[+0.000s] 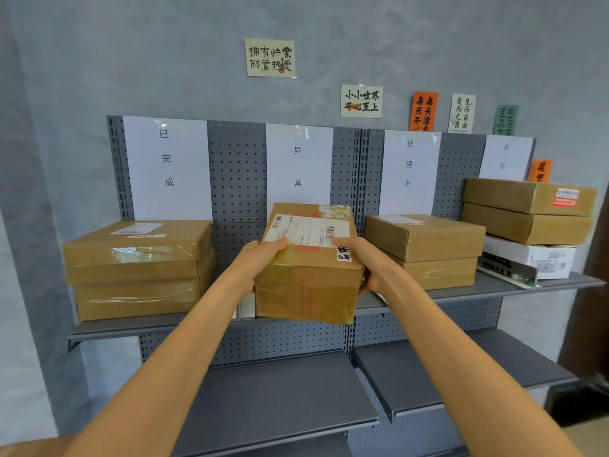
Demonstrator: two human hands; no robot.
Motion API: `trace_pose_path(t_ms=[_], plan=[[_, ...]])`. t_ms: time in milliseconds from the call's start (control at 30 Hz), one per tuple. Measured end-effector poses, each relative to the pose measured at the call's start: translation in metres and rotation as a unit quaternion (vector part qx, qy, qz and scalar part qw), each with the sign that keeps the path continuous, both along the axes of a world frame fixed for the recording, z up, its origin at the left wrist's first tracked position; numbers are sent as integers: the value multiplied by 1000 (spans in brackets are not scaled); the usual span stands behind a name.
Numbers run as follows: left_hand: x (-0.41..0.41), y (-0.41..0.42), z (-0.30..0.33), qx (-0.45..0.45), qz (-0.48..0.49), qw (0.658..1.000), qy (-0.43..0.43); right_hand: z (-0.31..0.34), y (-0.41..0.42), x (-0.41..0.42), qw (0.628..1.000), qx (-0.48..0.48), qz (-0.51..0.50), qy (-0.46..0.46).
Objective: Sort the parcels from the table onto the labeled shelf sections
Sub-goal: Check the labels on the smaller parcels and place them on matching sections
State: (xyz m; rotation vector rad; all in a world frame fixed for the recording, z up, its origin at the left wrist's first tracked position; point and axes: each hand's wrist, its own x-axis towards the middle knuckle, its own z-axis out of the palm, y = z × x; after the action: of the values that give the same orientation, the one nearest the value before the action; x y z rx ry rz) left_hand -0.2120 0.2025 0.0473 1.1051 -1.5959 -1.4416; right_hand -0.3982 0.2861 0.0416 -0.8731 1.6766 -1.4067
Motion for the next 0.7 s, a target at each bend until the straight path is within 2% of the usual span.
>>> trace_pose_path(t_ms=[133, 367, 700], plan=[[1, -13, 3, -8, -18, 999, -36, 4, -11, -7, 1000, 11, 6, 13], [-12, -43, 5, 3, -36, 999, -41, 7, -44, -26, 999, 41, 21, 28], [-45, -111, 2, 7, 9, 997, -80, -6, -137, -74, 994, 62, 85, 8]])
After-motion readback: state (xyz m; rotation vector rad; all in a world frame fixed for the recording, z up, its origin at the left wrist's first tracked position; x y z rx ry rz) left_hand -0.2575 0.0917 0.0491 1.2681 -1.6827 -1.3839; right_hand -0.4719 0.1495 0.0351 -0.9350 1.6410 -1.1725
